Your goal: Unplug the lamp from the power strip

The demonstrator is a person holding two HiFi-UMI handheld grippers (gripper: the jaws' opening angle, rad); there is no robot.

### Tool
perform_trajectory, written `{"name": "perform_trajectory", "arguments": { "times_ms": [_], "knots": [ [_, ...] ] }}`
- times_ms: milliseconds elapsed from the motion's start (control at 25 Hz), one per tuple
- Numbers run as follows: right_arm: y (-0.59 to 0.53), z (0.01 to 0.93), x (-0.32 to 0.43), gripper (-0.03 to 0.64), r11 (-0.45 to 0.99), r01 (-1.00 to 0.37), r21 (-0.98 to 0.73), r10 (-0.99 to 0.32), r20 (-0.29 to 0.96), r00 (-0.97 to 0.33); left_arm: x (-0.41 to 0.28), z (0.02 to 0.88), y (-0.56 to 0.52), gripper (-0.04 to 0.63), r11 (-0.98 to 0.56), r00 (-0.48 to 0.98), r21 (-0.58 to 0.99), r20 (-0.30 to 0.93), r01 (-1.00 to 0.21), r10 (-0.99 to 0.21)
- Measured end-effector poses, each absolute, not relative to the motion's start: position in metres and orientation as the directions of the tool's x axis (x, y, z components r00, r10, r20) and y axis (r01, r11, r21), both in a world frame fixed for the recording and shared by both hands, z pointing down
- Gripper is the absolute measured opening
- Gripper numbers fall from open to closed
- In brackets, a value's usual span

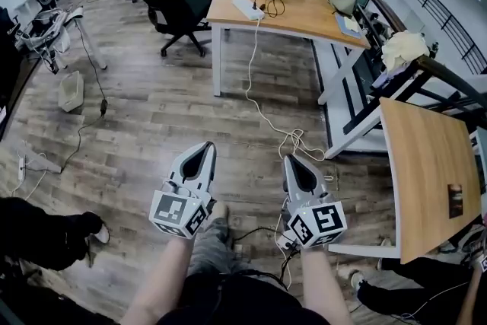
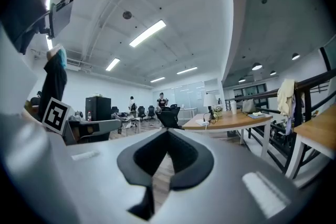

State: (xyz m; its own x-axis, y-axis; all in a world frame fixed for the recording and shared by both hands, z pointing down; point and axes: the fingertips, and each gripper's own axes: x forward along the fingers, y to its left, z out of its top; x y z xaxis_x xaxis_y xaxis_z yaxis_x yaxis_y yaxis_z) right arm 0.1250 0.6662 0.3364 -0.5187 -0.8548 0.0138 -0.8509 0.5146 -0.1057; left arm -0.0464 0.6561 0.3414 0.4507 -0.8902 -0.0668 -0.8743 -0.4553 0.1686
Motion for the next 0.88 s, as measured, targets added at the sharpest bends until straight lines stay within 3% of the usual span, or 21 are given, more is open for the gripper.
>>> {"name": "perform_trajectory", "arguments": {
  "times_ms": [280, 880],
  "knots": [
    [0.587, 0.335, 0.122, 0.008, 0.449, -0.888, -0.099, -0.89, 0.035, -0.454, -0.061, 0.338, 0.571, -0.002, -0.458, 0.456, 0.169, -0.053, -0.873, -0.889],
    [0.459, 0.335, 0.09, 0.008, 0.447, -0.887, -0.114, -0.891, 0.035, -0.453, -0.077, 0.341, 0.437, -0.002, -0.497, 0.497, 0.146, -0.037, -0.856, -0.867]
  ]
}}
